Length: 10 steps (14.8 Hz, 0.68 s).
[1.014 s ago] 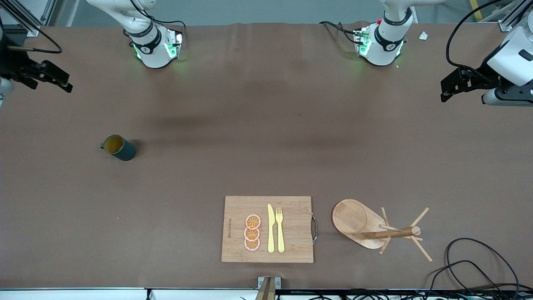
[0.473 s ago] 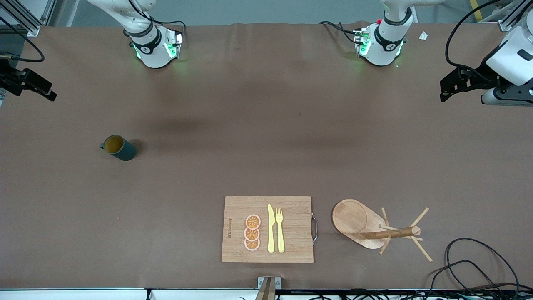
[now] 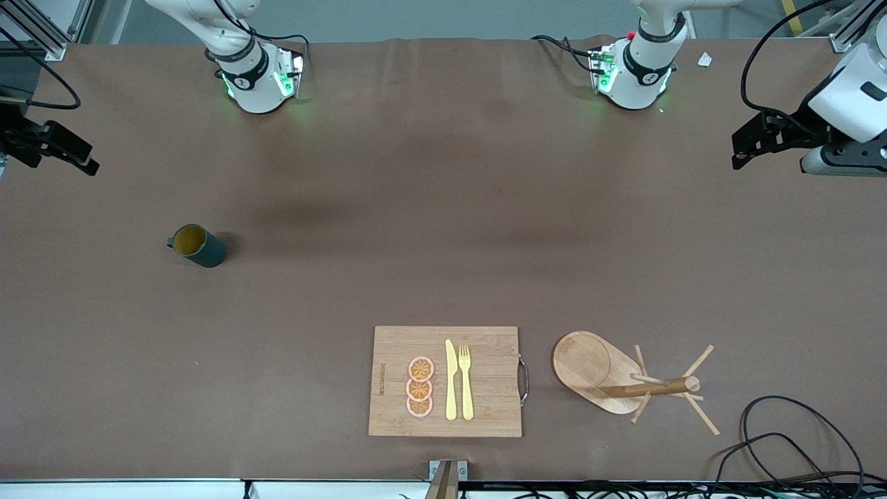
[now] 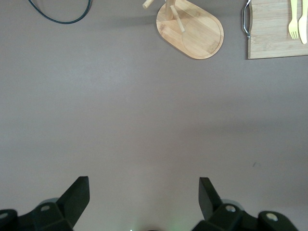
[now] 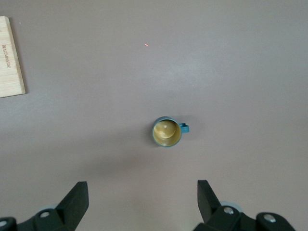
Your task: Transfer cup from left to right arm and place
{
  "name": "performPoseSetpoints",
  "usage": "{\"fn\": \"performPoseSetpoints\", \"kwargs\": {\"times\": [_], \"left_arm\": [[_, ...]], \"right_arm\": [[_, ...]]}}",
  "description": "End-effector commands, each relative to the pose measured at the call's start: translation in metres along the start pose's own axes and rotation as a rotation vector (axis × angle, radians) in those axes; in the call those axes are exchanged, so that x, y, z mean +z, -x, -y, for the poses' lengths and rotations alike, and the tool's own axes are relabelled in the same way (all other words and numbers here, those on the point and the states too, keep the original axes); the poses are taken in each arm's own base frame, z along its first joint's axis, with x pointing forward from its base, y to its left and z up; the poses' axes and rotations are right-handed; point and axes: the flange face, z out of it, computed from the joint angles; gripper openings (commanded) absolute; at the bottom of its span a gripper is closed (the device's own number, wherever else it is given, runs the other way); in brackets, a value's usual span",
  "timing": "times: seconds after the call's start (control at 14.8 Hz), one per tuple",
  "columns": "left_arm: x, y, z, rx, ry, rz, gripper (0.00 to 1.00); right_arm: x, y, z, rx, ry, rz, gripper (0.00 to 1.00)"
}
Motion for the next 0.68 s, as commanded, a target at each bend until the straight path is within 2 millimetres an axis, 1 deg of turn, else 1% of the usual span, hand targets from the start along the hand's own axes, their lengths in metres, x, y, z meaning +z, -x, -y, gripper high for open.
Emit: {"fn": "performPoseSetpoints", "kwargs": {"times": [0.0, 0.14, 0.2, 0.34, 0.41, 0.47, 0.61], "left_arm": [[-0.005, 0.001, -0.002, 0.017, -0.003, -0.008, 1.00], [-0.005, 0.001, -0.002, 0.017, -0.003, -0.008, 1.00], [-0.005, 0.001, -0.002, 0.017, -0.003, -0.008, 1.00], [-0.005, 0.001, -0.004, 0.020, -0.003, -0.008, 1.00], [-0.005, 0.001, -0.005, 0.021, -0.003, -0.008, 1.00], [-0.005, 0.001, -0.007, 0.024, -0.003, -0.008, 1.00], [-0.005, 0.001, -0.007, 0.024, -0.003, -0.008, 1.00]], "right_arm": [[-0.004, -0.002, 0.008, -0.005, 0.007, -0.008, 1.00], [-0.003, -0.002, 0.013, -0.014, 0.010, -0.005, 1.00], [0.000, -0.003, 0.018, -0.025, 0.011, -0.001, 1.00], [0.004, -0.007, 0.018, -0.027, 0.013, 0.006, 1.00], [-0.001, -0.011, 0.020, -0.028, 0.011, -0.001, 1.00], [-0.002, -0.018, 0.024, -0.028, 0.011, 0.000, 1.00], [-0.006, -0.025, 0.027, -0.028, 0.009, -0.001, 1.00]]}}
